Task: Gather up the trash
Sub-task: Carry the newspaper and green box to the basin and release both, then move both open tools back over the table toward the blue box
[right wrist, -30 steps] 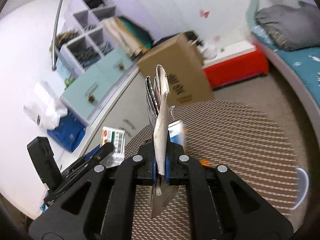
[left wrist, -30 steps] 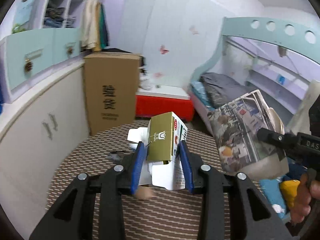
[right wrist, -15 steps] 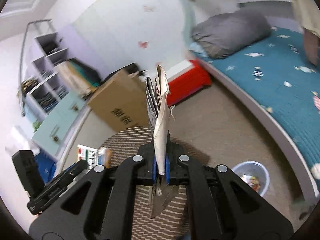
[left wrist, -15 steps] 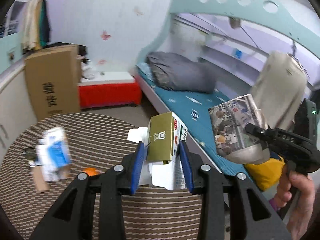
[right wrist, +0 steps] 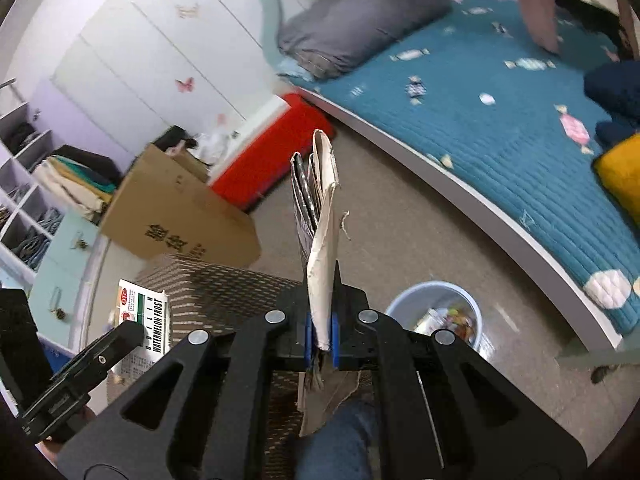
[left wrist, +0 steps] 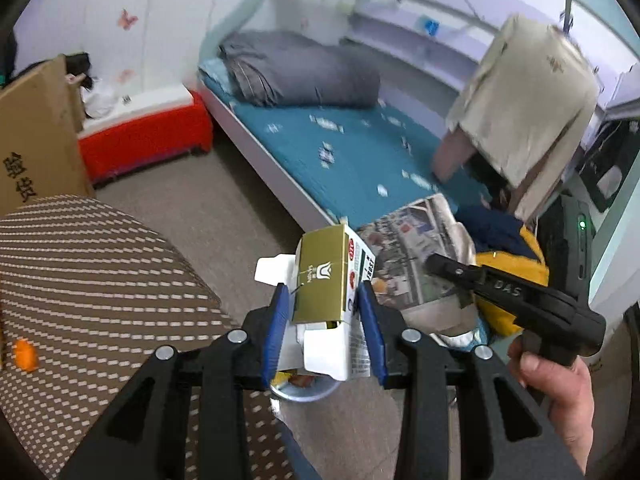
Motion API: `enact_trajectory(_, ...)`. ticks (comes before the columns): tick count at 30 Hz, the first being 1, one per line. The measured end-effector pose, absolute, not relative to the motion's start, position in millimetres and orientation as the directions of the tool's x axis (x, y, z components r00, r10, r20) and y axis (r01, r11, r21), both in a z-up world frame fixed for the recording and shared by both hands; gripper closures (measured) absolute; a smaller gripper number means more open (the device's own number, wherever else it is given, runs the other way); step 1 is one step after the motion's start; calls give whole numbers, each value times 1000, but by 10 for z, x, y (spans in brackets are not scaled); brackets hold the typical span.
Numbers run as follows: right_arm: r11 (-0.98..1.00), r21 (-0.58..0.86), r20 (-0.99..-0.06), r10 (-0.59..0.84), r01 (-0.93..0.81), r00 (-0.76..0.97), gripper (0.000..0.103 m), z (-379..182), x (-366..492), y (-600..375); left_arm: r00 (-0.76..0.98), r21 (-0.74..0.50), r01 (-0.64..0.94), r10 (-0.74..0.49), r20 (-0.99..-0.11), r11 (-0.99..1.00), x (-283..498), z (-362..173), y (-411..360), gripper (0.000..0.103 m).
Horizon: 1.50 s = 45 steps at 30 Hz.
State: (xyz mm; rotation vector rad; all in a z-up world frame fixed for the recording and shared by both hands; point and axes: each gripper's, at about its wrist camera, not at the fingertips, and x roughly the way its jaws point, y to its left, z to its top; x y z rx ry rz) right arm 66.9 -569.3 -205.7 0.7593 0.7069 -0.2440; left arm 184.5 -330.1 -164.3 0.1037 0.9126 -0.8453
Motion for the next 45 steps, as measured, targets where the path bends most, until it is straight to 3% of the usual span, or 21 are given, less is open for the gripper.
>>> enact_trajectory(11, 651, 535, -765, 103, 538, 636, 96, -2846, 1017, -6003, 197, -184, 717, -448, -872, 673, 2112, -2404, -4155, 66)
enact_trajectory(14, 633, 543, -778, 134, 551, 613, 92, -3029, 1101, -6094, 154, -191, 719, -421, -894, 668, 2215, -2523, -4259, 56)
enact_trajectory(15, 623, 548, -785, 153, 558, 601, 83, -3119, 1135, -6124, 136, -201, 716, -415, -900, 669, 2248, -2552, -4302, 34)
enact_trajectory(16, 612, 553, -786, 159, 565, 598, 55, -3171, 1147, -6143, 132, -196, 708, -400, -907, 678, 2286, -2595, -4332, 15)
enact_trajectory(18, 592, 554, -790, 152, 586, 593, 27, -3264, 1153, -6182, 154, -169, 703, -380, -912, 691, 2297, -2633, -4402, 14)
enact_trajectory(21, 548, 581, -782, 170, 602, 600, 27, -3373, 1108, -6231, 168, -147, 702, -362, -917, 697, 2301, -2654, -4400, 14)
enact_trajectory(23, 537, 584, -779, 161, 608, 606, 18, -3361, 1053, -6226, 195, -140, 698, -374, -907, 703, 2299, -2599, -4376, 14)
enact_trajectory(24, 544, 573, -784, 146, 613, 604, 8, -3328, 1027, -6212, 208, -137, 695, -381, -901, 705, 2287, -2565, -4342, 13)
enact_trajectory(33, 591, 513, -781, 21, 623, 624, 6, -2855, 904, -6038, 319, -140, 667, -451, -834, 731, 2170, -2135, -3941, 12)
enact_trajectory(45, 725, 495, -671, -31, 479, 741, 6, -1752, 969, -5346, 465, -179, 623, -545, -698, 761, 1968, -1281, -3070, 12)
